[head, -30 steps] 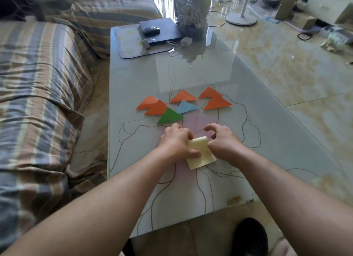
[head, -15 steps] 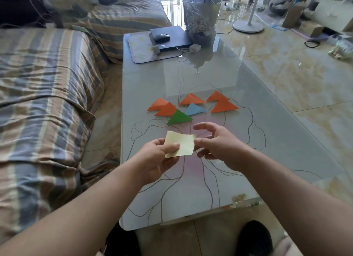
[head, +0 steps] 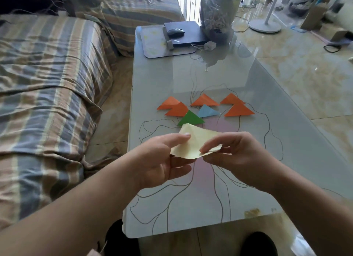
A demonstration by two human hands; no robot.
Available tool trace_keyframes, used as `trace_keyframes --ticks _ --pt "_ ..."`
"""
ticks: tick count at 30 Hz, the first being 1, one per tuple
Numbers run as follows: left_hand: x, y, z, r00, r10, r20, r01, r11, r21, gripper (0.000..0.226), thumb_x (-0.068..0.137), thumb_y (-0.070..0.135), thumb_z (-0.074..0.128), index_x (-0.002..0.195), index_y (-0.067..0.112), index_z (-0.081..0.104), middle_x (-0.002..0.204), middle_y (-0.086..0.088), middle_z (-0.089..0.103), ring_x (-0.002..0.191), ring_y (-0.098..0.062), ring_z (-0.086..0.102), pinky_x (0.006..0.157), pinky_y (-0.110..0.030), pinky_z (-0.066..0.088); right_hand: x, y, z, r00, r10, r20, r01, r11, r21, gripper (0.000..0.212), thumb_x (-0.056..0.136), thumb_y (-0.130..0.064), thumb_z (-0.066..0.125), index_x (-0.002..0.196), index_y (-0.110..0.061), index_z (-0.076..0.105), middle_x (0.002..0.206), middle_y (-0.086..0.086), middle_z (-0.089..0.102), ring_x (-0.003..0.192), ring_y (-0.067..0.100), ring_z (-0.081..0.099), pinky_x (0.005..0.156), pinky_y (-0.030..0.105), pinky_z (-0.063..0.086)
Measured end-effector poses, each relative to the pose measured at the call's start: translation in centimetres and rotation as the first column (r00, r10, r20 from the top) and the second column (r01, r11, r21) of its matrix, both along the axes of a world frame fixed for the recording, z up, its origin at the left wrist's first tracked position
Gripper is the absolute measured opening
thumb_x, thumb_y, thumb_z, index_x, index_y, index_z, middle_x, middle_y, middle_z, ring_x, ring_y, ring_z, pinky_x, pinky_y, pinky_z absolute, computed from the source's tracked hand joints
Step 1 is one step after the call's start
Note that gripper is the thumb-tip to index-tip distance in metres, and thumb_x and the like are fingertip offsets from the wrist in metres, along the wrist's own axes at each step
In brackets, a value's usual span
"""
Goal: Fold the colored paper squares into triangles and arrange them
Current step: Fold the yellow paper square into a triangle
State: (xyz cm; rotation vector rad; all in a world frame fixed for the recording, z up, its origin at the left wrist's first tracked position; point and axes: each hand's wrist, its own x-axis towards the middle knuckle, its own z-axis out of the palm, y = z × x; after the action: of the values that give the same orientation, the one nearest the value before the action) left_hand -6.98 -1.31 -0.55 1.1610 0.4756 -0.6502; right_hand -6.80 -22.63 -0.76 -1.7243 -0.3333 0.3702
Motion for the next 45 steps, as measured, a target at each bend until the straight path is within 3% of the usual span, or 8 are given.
trace_keyframes --ticks 6,11,15,20,23,26,32,45 --pt "1.3 1.0 0.0 0.98 -0.017 0.199 -0.019 0.984 0.176 0.025 0.091 0.014 0.075 0.116 0.014 0.071 0.098 -0.005 0.078 0.079 -0.018 0.065 0.061 -0.027 0.047 0.7 0.0 0.6 0.996 0.091 -0.021 -0.092 0.995 -0.031 0.024 0.07 -0.025 0.085 0.093 -0.028 0.083 0.099 0.007 0.076 0.097 0.043 0.067 0.086 0.053 0.061" --pt "1.2 1.1 0.1 0.976 -0.092 0.196 0.057 0.983 0.177 0.026 0.09 0.017 0.077 0.115 0.012 0.072 0.095 -0.007 0.074 0.075 -0.016 0.054 0.052 -0.021 0.042 1.2 -0.1 0.7 0.998 0.065 -0.018 -0.065 0.997 -0.045 0.021 0.074 -0.007 0.085 0.091 -0.021 0.084 0.094 0.002 0.079 0.09 0.022 0.074 0.078 0.026 0.059" --pt "1.1 1.1 0.2 0.971 -0.111 0.21 0.064 0.974 0.217 0.022 0.092 0.021 0.074 0.113 0.014 0.073 0.096 -0.005 0.077 0.077 -0.017 0.064 0.059 -0.026 0.047 1.4 0.1 0.6 0.999 0.046 -0.015 -0.046 0.999 -0.015 0.016 0.071 -0.019 0.084 0.087 -0.014 0.083 0.088 0.008 0.079 0.088 0.027 0.075 0.085 0.033 0.06" --pt "1.2 1.1 0.1 0.974 -0.073 0.216 0.031 0.981 0.192 0.014 0.094 0.018 0.072 0.105 0.011 0.071 0.091 -0.006 0.075 0.073 -0.015 0.069 0.062 -0.028 0.056 1.9 0.6 0.6 0.993 -0.009 -0.114 0.013 0.999 0.033 0.027 0.072 -0.032 0.082 0.081 -0.007 0.08 0.074 0.011 0.069 0.074 0.02 0.058 0.074 0.033 0.048" --pt "1.1 1.0 -0.1 0.973 -0.072 0.217 0.033 0.983 0.178 0.011 0.094 0.017 0.071 0.102 0.01 0.069 0.089 -0.006 0.074 0.072 -0.014 0.069 0.066 -0.031 0.058 2.3 0.7 0.8 0.974 -0.087 -0.208 0.093 0.996 0.019 0.038 0.063 -0.044 0.086 0.078 -0.01 0.079 0.077 0.017 0.07 0.077 0.027 0.062 0.078 0.042 0.048" --pt "1.0 1.0 0.0 0.963 -0.109 0.246 0.066 0.982 0.176 0.011 0.095 0.008 0.068 0.105 0.01 0.068 0.091 -0.009 0.073 0.074 -0.018 0.069 0.068 -0.033 0.059 2.5 0.6 1.2 0.961 -0.075 -0.267 0.066 0.997 -0.04 0.038 0.059 -0.046 0.086 0.074 -0.012 0.078 0.078 0.016 0.07 0.077 0.025 0.066 0.077 0.037 0.05" --pt "0.7 0.8 0.4 0.937 -0.195 0.289 0.142 0.971 0.193 0.044 0.093 -0.007 0.06 0.122 0.025 0.069 0.107 -0.019 0.07 0.08 -0.028 0.069 0.07 -0.037 0.06 2.6 0.5 1.6 0.923 -0.081 -0.376 0.049 0.994 -0.094 0.023 0.067 -0.033 0.087 0.063 -0.016 0.072 0.074 0.013 0.07 0.07 0.021 0.068 0.07 0.032 0.051" --pt "-0.1 -0.5 0.0 0.94 -0.192 0.283 0.131 0.966 0.221 0.022 0.096 0.004 0.068 0.118 0.006 0.065 0.096 -0.017 0.076 0.081 -0.031 0.075 0.061 -0.031 0.06 2.8 0.1 1.3 0.92 -0.175 -0.351 0.125 0.979 -0.161 0.023 0.08 -0.018 0.087 0.072 -0.008 0.068 0.067 0.009 0.067 0.06 0.015 0.06 0.064 0.033 0.046"
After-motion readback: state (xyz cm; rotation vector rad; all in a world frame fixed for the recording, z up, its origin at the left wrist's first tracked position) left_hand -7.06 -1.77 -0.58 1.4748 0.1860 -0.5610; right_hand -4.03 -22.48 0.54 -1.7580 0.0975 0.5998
